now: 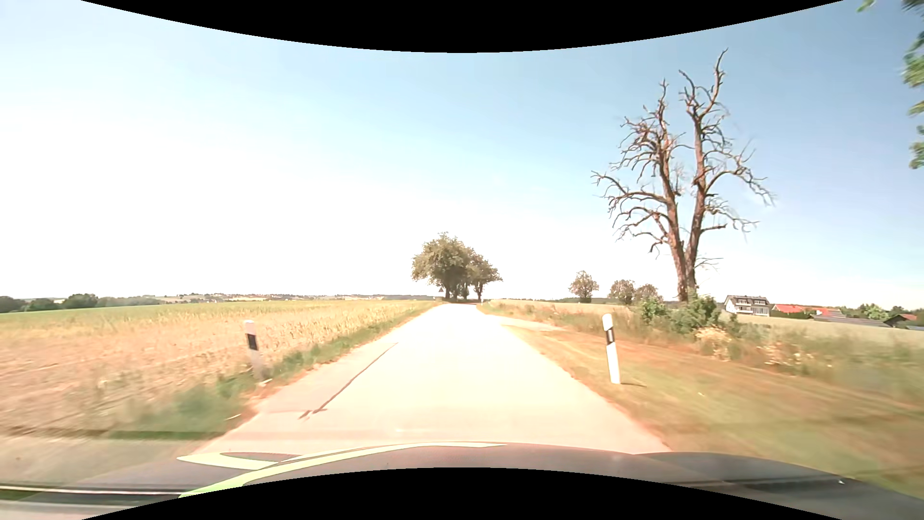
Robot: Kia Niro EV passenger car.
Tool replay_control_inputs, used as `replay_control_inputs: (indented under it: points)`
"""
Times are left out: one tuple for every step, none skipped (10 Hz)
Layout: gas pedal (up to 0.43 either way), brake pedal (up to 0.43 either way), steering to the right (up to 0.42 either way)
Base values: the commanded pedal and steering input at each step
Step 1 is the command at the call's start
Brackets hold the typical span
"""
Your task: Follow the waypoints while adhering to traffic rules and regulations
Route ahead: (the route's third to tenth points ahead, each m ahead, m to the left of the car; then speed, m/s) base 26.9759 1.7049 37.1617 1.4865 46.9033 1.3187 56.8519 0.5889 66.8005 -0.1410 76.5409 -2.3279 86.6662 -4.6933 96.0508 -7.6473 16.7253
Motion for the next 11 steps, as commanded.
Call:
replay_control_inputs:
  points:
    - [0.157, 0.000, -0.004]
    - [0.150, 0.000, -0.003]
    - [0.150, 0.000, -0.003]
    - [0.150, 0.000, -0.002]
    - [0.150, 0.000, -0.001]
    - [0.150, 0.000, 0.000]
    - [0.138, 0.000, 0.001]
    - [0.138, 0.000, 0.003]
    - [0.130, 0.000, 0.003]
    - [0.130, 0.000, 0.003]
    - [0.118, 0.000, 0.003]
